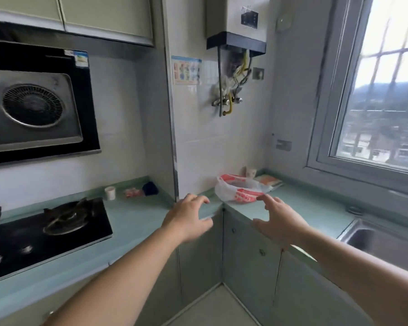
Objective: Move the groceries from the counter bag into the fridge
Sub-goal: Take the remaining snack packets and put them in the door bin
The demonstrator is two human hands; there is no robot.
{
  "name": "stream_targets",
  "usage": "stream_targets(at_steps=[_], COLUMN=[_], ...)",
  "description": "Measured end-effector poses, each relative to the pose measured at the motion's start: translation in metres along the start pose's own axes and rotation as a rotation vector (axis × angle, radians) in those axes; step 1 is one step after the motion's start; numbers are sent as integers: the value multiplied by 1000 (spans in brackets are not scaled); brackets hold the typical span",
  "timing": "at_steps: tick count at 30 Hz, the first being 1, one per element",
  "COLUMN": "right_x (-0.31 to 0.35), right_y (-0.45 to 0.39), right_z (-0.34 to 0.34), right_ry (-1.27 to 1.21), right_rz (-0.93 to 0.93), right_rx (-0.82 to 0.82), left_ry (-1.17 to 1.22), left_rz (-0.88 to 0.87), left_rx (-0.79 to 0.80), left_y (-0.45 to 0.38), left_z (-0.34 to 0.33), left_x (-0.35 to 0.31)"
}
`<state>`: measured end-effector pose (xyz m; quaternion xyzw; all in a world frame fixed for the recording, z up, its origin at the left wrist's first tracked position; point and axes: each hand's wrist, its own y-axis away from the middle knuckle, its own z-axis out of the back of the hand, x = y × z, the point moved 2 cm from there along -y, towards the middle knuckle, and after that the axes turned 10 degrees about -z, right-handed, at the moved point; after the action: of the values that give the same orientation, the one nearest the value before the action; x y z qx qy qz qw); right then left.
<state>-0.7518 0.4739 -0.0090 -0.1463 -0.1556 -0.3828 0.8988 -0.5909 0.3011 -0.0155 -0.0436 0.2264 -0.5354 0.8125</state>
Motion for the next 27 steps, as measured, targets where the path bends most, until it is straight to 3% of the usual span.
stream_targets(at_steps=[6, 14, 21, 27], right_x=[18, -12, -62, -102], right_y=[-77, -166, -274, -358], right_z=[-18, -39, -46, -65], right_ry=[0, -44, -193, -266], right_rz=[-66, -167, -138, -186], right_rx=[-50, -36, -75, -8], left_ry=[69, 94, 144, 121], left_rz=[-83, -138, -65, -6], left_rx=[12, 78, 92, 108], left_y=[-93, -192, -289, -362], left_z=[-16, -61, -98, -130], left_x=[54, 78, 76, 84])
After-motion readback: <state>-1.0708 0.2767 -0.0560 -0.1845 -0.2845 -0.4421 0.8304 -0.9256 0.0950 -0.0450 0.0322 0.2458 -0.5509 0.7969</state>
